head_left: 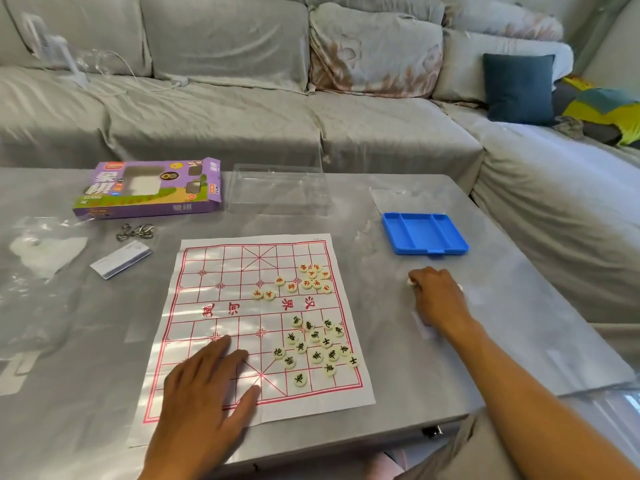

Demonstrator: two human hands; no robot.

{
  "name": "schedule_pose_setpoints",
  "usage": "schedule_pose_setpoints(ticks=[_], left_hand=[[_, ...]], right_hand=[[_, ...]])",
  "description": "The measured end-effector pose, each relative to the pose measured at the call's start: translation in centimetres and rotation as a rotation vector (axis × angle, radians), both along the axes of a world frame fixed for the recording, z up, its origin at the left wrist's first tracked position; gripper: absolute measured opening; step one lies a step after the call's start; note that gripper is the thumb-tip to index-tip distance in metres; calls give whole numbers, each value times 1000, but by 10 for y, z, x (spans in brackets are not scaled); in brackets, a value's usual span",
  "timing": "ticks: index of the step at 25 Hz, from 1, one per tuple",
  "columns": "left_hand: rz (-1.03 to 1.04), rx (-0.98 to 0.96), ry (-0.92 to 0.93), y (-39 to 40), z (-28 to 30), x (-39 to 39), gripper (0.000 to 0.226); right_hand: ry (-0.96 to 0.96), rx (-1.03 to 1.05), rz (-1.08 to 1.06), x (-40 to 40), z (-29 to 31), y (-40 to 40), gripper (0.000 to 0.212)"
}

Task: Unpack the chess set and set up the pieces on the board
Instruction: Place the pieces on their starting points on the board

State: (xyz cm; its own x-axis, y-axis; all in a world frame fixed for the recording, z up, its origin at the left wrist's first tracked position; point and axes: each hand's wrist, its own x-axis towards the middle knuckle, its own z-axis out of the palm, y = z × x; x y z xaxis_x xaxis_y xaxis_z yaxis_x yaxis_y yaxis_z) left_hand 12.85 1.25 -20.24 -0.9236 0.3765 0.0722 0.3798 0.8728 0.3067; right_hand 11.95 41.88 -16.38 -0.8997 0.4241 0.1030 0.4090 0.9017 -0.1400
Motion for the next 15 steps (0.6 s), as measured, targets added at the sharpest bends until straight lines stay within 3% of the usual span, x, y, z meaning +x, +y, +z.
schedule_pose_setpoints(ticks=[4, 10, 13, 15], left_hand=[[-11, 24, -20, 0, 2, 1, 68], [-3, 30, -34, 1, 7, 2, 67], [-14, 26, -38, 1, 9, 2, 65], [-14, 31, -37, 0, 10, 3, 60]], right_hand=[[104, -206, 5, -4, 1, -4, 32], [27, -115, 103, -12, 9, -13, 20], [111, -176, 124, -14, 24, -45, 21], [192, -247, 281, -27, 38, -94, 24]])
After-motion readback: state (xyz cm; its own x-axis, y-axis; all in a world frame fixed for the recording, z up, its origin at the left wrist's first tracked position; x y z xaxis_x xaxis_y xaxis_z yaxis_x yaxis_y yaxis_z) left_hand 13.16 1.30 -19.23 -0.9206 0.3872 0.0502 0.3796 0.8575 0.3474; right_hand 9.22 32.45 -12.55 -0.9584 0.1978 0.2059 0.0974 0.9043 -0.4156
